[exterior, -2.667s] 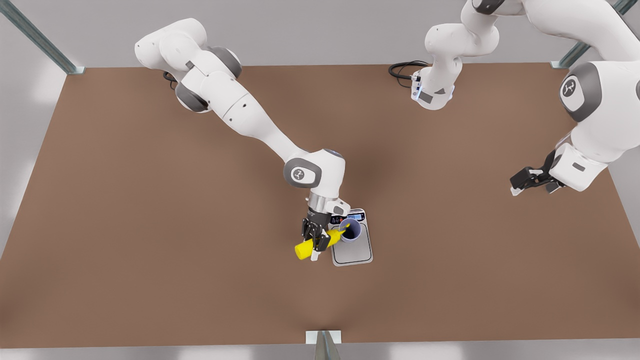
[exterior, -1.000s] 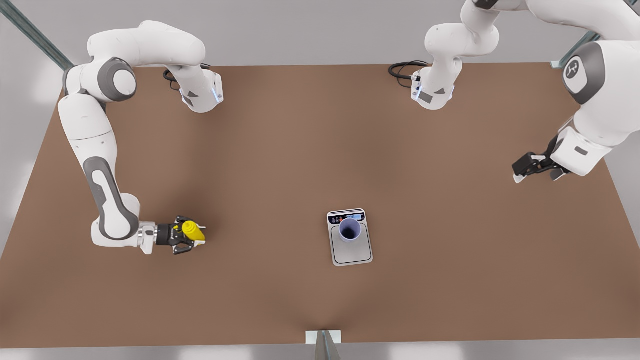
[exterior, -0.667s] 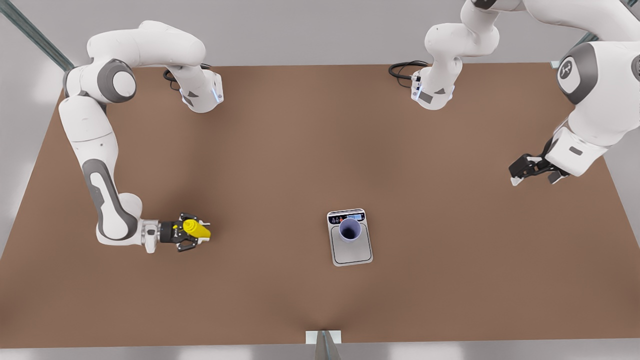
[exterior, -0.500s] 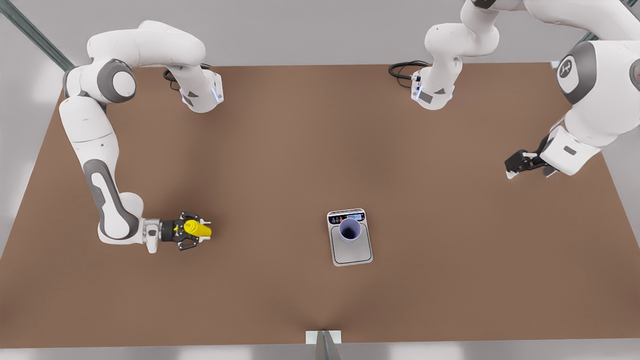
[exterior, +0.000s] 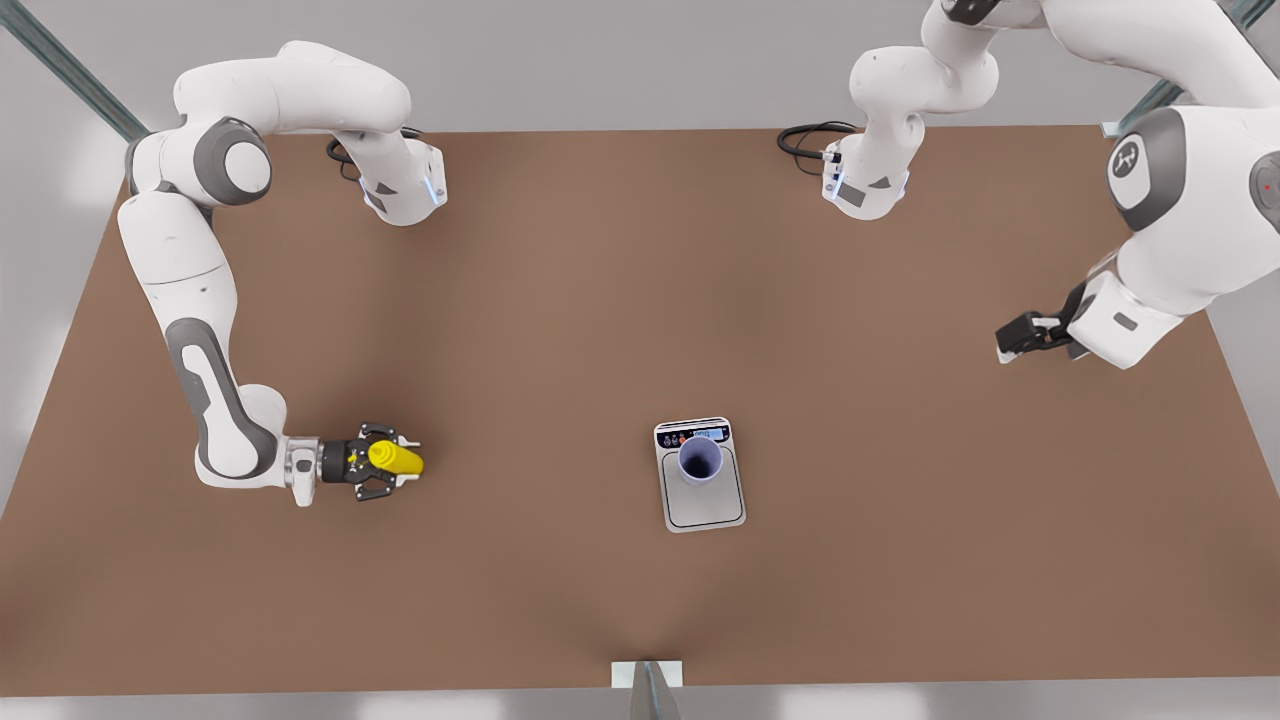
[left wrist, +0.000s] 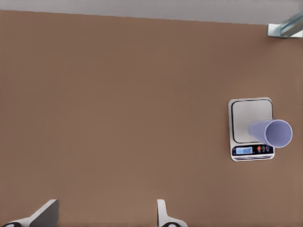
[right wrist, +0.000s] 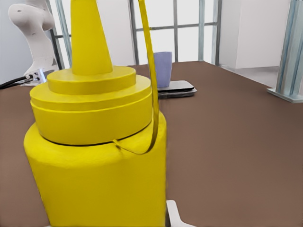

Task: Move cup to the weight, pick up sauce bottle, pour sauce

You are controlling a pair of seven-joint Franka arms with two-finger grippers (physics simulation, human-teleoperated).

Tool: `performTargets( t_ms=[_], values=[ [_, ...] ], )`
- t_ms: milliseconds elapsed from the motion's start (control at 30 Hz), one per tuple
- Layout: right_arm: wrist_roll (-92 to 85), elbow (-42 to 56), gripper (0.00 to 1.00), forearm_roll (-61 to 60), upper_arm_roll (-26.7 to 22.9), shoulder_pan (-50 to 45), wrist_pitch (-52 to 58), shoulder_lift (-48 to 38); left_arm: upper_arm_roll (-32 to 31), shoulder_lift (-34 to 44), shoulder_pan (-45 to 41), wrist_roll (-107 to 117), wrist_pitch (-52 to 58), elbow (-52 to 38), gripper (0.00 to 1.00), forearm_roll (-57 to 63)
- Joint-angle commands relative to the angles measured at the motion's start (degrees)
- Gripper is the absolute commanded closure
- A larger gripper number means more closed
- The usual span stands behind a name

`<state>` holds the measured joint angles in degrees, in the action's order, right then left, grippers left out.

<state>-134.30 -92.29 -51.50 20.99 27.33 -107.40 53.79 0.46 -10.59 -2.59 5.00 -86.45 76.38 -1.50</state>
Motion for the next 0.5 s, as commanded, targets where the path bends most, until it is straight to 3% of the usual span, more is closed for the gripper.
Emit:
performTargets(
  t_ms=[0,100,133,233,467],
  values=[
    [0.00,0.00,0.23,0.00,-0.08,0.00,0.00,0.00,-0.02,-0.22,-0.14,-0.08,-0.03,0.00,0.00,-0.26],
    [0.00,0.00,0.23,0.00,0.01,0.09,0.00,0.00,-0.02,-0.14,-0.14,0.01,0.32,-0.09,0.00,-0.17],
    [0.09,0.00,0.13,0.00,-0.08,0.09,0.00,0.00,0.07,0.21,-0.14,-0.69,0.32,-0.09,0.00,-0.08],
    [-0.09,0.26,0.00,0.00,-0.78,0.17,1.05,-0.09,0.07,-0.05,-0.14,-1.05,0.32,-0.17,0.00,0.01],
    [0.18,1.85,0.00,2.02,-8.16,0.70,11.69,-0.62,0.07,-0.14,-0.14,-0.96,0.23,-0.17,0.00,-0.26]
  ],
)
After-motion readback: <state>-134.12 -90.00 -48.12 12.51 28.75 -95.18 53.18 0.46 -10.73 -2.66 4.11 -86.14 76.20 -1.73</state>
